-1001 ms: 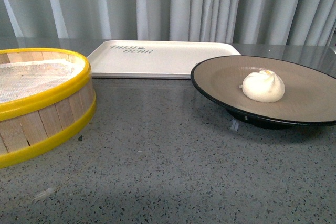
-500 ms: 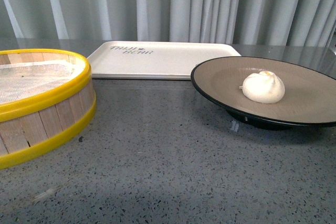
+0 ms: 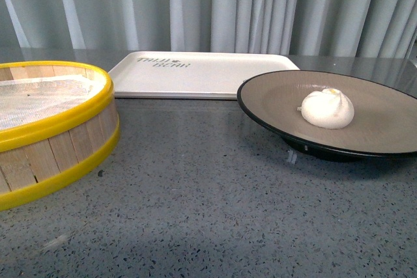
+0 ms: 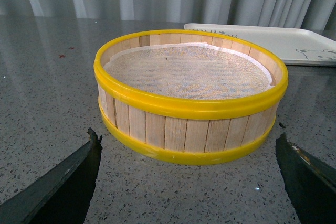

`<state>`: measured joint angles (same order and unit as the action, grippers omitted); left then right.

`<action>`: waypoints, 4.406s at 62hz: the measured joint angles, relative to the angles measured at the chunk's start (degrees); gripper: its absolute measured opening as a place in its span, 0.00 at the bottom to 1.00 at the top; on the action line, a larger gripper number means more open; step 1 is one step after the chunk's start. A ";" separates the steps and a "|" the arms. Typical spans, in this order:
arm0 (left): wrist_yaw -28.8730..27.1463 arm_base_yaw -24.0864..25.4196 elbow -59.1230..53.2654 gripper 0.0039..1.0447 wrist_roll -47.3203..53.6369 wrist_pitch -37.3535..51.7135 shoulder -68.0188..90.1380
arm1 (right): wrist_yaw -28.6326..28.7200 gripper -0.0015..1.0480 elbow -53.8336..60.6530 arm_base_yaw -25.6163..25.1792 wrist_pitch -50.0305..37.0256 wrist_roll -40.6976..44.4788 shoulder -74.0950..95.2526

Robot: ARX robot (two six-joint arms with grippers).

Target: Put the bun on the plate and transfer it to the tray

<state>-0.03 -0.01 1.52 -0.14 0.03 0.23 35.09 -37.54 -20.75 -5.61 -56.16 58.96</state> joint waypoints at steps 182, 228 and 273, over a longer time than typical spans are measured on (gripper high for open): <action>0.00 0.00 0.00 0.94 0.00 0.00 -0.02 | -6.05 0.92 -3.93 6.05 -2.75 -2.43 14.71; 0.00 0.00 0.00 0.94 0.00 0.00 -0.02 | -0.09 0.62 -10.51 12.79 -14.93 -11.65 34.05; 0.00 0.00 0.00 0.94 0.00 0.00 -0.02 | 3.13 0.02 -11.56 12.63 -13.66 -8.52 30.93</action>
<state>-0.03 -0.01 1.52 -0.14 0.03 0.21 38.22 -49.10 -8.12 -19.27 -64.69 89.89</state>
